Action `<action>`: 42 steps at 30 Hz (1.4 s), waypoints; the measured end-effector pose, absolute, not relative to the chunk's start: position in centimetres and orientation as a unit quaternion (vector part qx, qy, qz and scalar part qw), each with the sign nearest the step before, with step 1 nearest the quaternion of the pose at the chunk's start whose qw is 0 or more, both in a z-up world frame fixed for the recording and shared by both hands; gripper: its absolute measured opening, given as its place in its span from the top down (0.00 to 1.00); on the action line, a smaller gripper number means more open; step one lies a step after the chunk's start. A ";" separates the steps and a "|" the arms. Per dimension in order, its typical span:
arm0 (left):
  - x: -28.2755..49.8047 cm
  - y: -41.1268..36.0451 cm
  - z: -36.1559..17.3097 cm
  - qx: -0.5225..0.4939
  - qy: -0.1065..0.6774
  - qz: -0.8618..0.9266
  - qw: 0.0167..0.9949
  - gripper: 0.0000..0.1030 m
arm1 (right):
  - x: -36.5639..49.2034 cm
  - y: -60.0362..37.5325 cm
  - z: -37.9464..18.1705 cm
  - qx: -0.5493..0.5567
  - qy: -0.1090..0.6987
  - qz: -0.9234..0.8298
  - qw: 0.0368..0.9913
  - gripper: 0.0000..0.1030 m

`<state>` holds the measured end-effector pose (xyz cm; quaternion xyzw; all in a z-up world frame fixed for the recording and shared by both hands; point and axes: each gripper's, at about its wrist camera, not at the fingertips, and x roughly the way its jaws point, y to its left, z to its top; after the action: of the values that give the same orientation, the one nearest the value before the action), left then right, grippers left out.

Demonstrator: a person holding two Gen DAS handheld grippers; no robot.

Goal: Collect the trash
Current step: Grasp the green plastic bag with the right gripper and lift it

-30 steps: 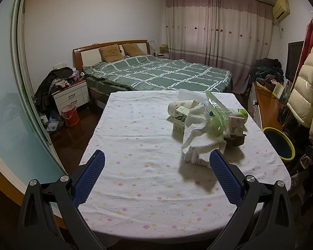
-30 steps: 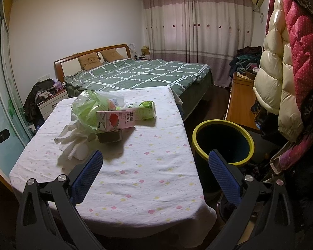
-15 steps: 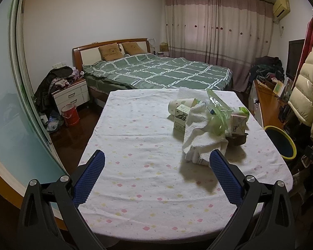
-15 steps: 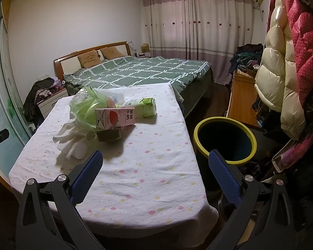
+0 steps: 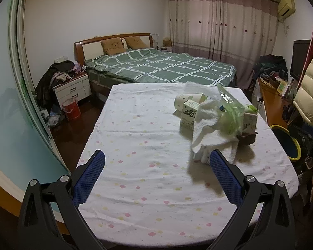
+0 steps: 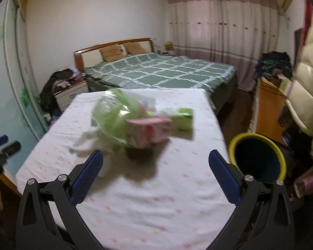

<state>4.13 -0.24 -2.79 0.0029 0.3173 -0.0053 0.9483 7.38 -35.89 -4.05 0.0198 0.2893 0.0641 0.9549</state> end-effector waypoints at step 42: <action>7.6 0.3 -5.4 -0.011 0.342 -0.036 0.939 0.04 | 18.3 -28.0 1.1 0.091 0.315 0.214 0.920 0.76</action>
<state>7.59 0.34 -5.41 -0.0106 0.3422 -0.0357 0.9389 18.33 -28.04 1.09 0.0907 0.3155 0.2137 0.9201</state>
